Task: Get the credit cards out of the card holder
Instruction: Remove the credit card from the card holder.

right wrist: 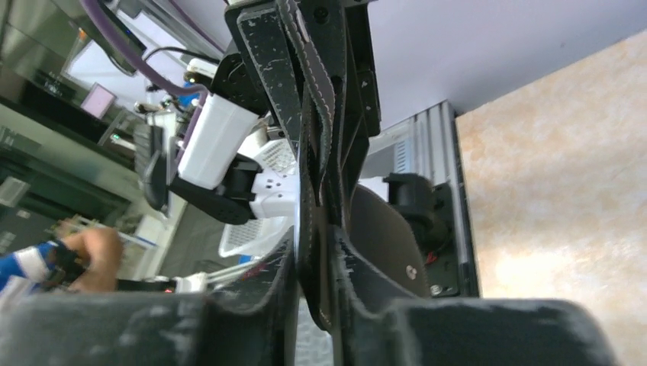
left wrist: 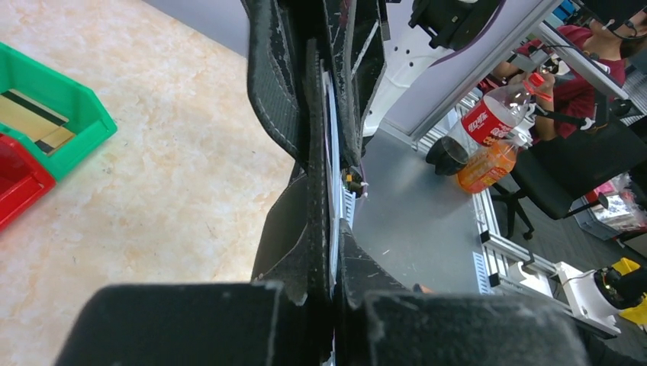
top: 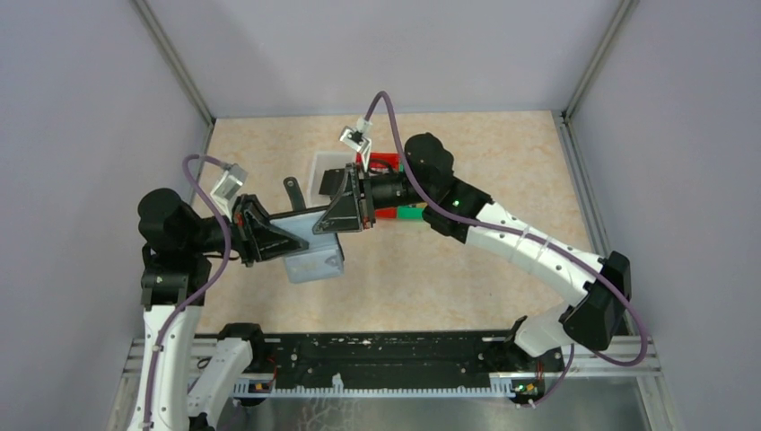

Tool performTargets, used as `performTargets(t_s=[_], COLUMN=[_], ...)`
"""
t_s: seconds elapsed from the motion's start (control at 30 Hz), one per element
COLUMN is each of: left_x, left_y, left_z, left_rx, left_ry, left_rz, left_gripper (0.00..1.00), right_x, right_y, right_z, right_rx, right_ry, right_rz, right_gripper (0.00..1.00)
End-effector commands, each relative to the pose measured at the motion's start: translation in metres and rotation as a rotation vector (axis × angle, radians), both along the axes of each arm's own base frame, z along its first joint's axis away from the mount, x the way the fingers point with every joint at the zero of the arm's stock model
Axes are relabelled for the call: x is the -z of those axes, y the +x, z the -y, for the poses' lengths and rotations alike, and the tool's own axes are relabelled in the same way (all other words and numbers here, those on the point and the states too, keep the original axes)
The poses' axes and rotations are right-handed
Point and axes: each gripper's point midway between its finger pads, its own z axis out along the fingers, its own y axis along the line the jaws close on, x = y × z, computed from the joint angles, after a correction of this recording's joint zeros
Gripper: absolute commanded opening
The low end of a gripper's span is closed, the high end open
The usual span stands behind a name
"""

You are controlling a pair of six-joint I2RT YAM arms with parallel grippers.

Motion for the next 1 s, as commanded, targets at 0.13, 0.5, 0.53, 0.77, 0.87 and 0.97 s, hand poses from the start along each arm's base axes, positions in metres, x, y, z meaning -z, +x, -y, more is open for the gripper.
performTargets(t_s=[0.13,0.5,0.53,0.77,0.87,0.97], left_x=[-0.036,-0.061,-0.062,-0.065,-0.065,-0.066], left_y=[0.002,0.004,0.005,0.005,0.005,0.005], left_z=[0.002,0.004,0.004,0.004,0.004,0.004], left_rx=[-0.005,-0.025,-0.028,-0.029,-0.024,-0.024], left_ry=[-0.059,-0.123,-0.126,-0.137,-0.135,-0.136], left_rz=[0.007,-0.077,-0.082,-0.109,-0.115,-0.114], left_gripper=[0.0,0.0,0.0,0.0,0.0,0.0], right_x=[-0.031,0.01,0.011,0.021,0.021,0.02], right_y=[0.006,0.003,0.003,0.011,0.012,0.012], right_z=[0.027,0.058,0.058,0.051,0.049,0.048], right_rx=[0.095,0.226,0.231,0.296,0.3,0.305], right_ry=[0.161,0.247,0.249,0.211,0.212,0.214], right_rz=[0.115,0.117,0.121,0.18,0.182,0.183], right_gripper=[0.54,0.81,0.84,0.85,0.84,0.83])
